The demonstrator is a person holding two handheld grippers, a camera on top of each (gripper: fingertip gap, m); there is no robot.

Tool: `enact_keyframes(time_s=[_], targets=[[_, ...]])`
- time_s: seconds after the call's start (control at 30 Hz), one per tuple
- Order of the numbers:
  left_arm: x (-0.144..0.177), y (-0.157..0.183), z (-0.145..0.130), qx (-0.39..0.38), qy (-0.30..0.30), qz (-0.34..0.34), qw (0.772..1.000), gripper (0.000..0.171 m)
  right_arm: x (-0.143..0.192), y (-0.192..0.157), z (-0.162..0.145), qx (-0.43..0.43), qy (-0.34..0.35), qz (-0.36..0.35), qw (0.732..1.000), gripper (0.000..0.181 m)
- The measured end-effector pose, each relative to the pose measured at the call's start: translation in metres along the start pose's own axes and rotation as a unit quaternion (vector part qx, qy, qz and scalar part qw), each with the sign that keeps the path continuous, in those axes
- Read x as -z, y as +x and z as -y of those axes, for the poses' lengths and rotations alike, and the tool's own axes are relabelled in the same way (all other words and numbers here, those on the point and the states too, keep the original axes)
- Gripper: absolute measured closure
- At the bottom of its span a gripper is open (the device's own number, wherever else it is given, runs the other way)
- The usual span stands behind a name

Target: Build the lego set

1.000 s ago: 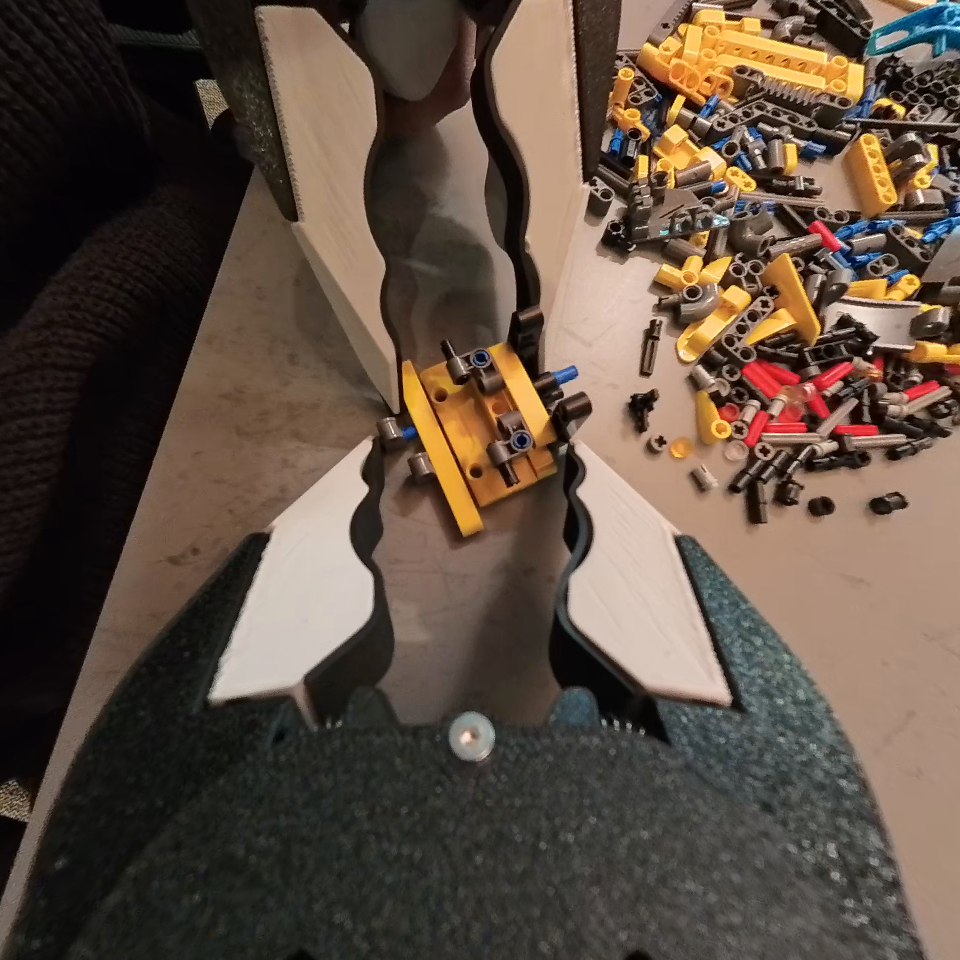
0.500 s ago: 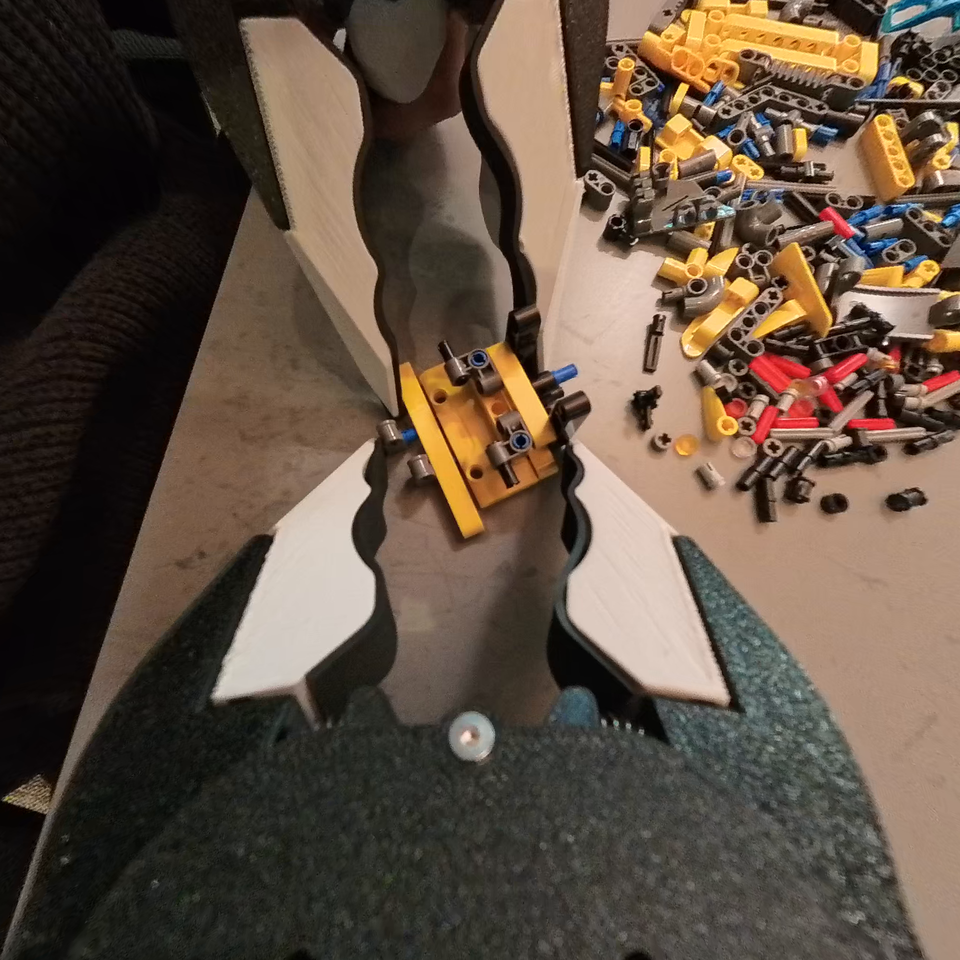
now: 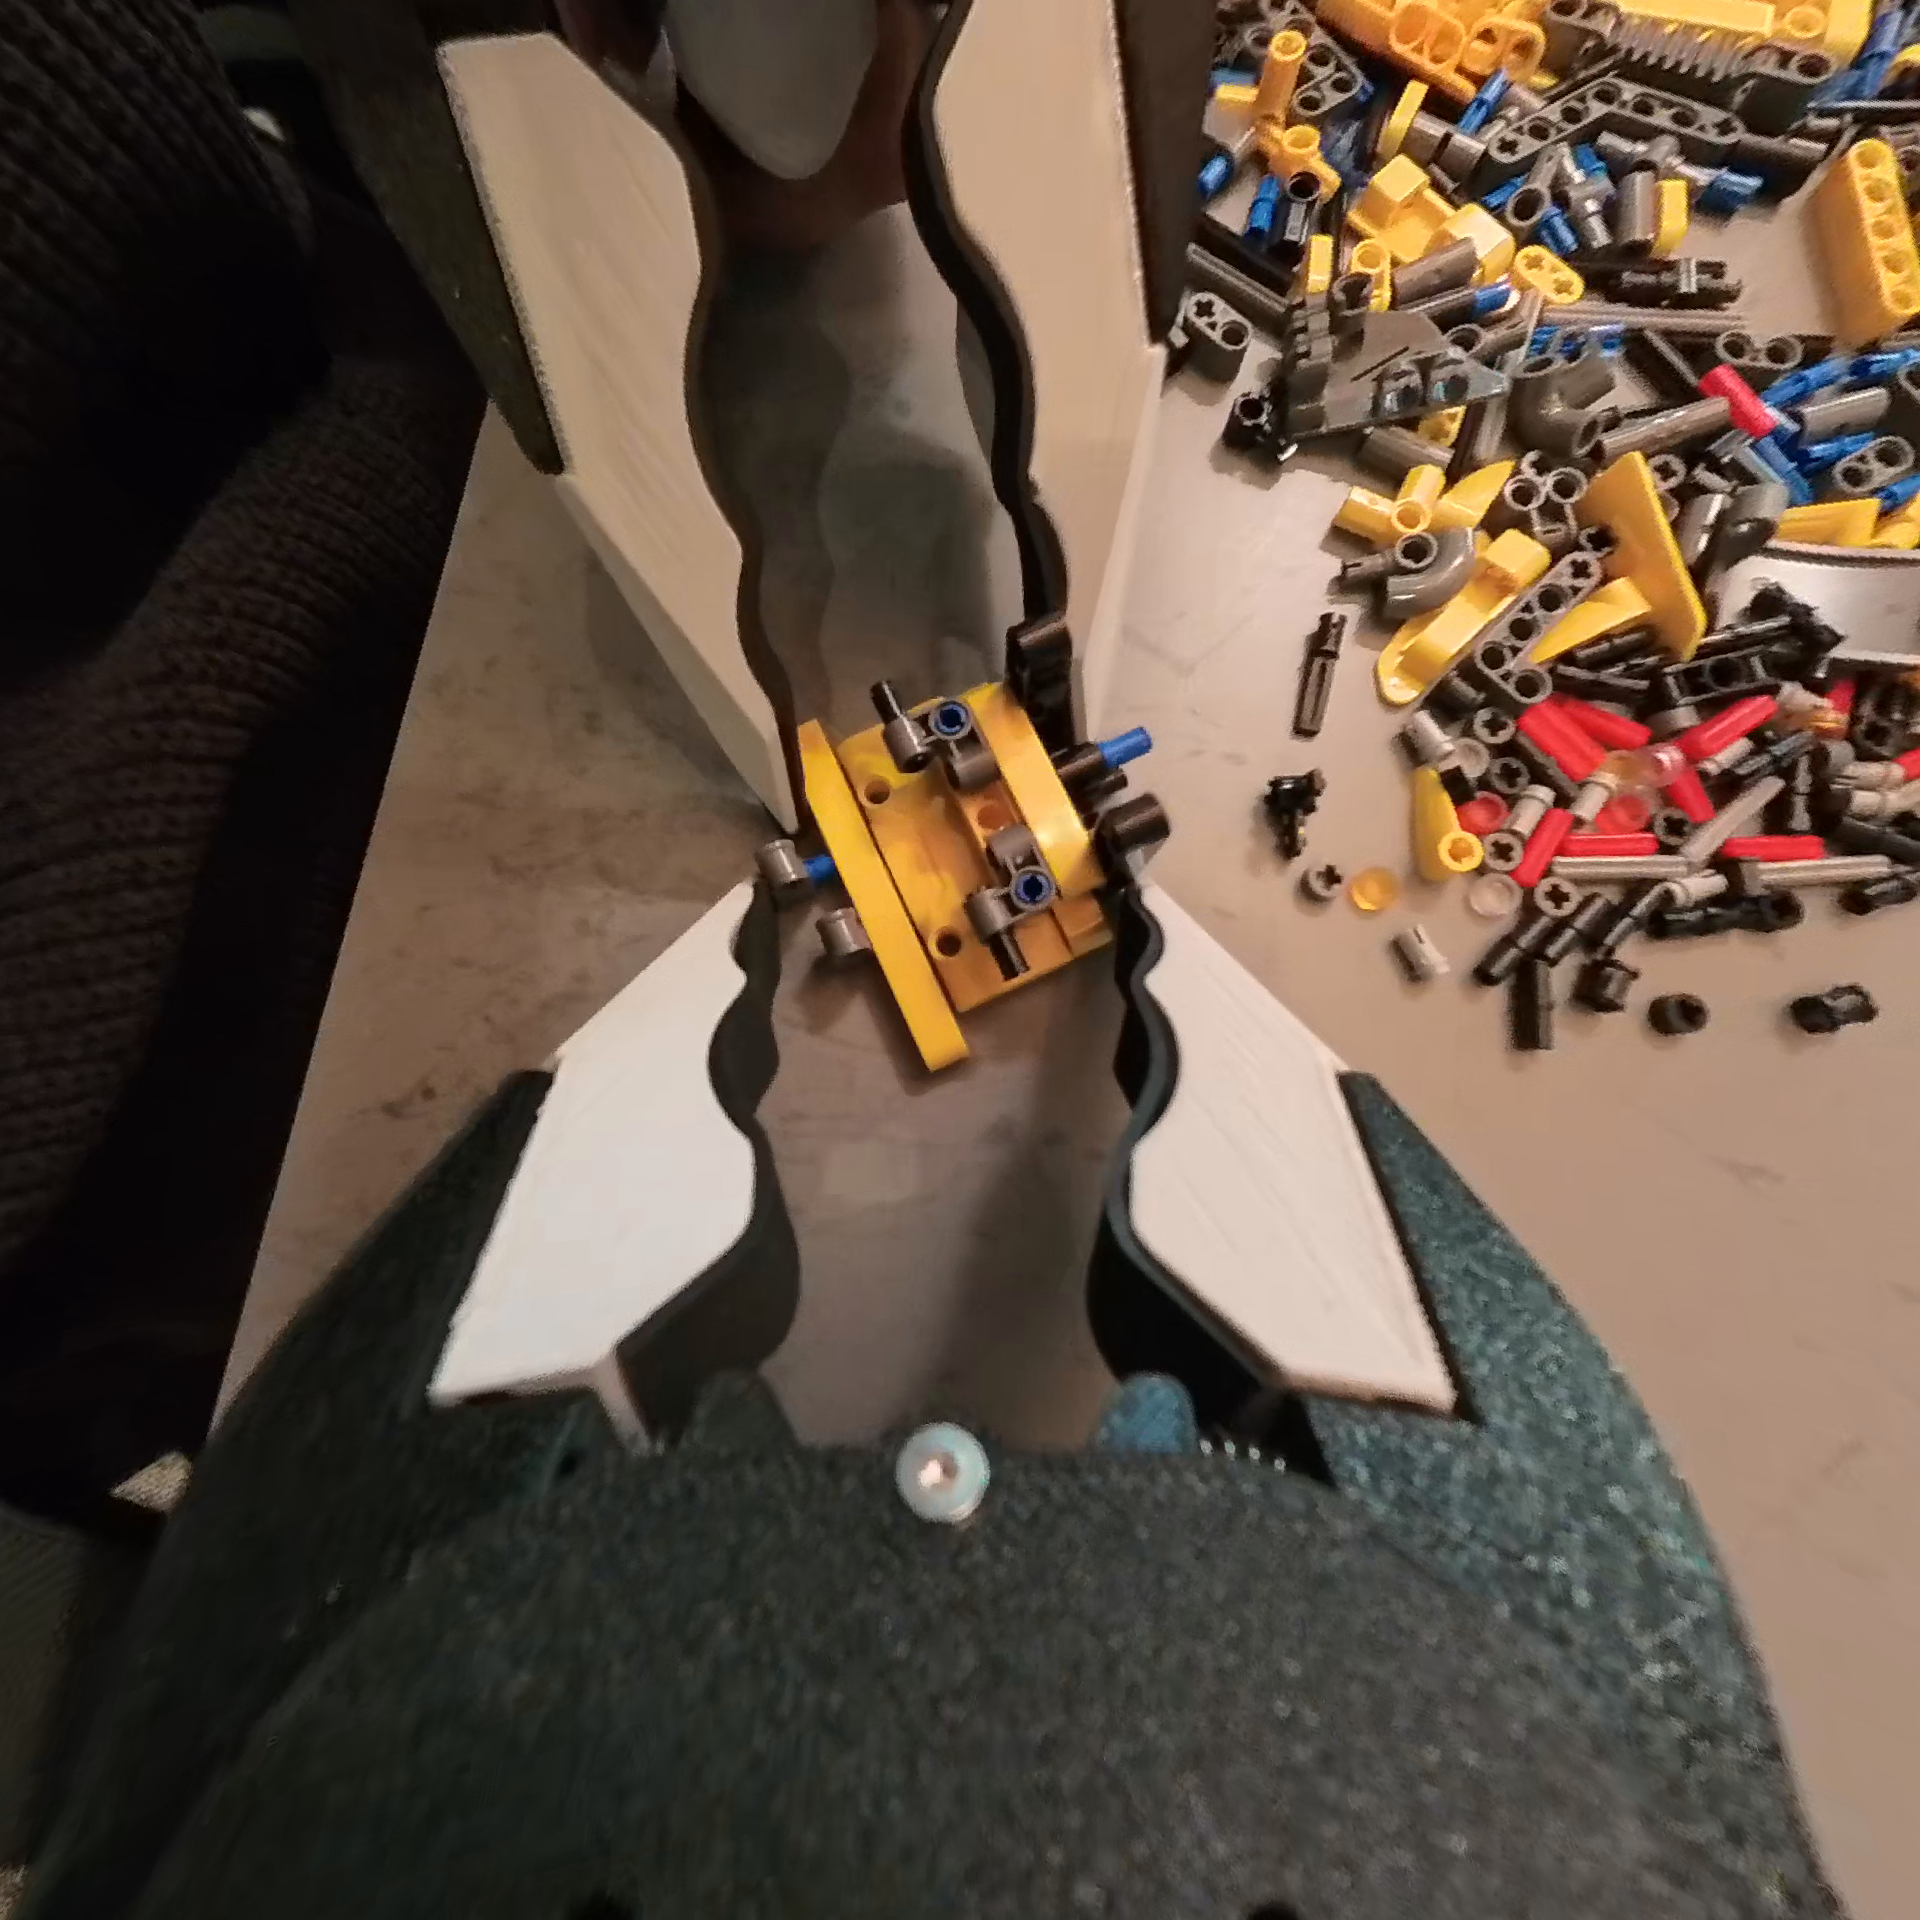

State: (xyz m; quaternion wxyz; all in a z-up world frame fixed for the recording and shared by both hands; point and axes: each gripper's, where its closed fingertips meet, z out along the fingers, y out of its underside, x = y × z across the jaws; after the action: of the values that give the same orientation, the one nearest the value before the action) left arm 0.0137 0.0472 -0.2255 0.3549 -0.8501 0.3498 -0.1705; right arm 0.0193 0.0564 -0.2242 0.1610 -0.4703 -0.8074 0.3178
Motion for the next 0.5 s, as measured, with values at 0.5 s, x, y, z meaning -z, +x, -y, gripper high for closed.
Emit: enact_keyframes(time_s=[0.5], targets=[[-0.0004, -0.0011, 0.0004, 0.002, 0.001, 0.006, 1.000, 0.124, 0.0000, 0.0017, -0.0005, 0.028, 0.039, -0.004, 0.999, 0.116]])
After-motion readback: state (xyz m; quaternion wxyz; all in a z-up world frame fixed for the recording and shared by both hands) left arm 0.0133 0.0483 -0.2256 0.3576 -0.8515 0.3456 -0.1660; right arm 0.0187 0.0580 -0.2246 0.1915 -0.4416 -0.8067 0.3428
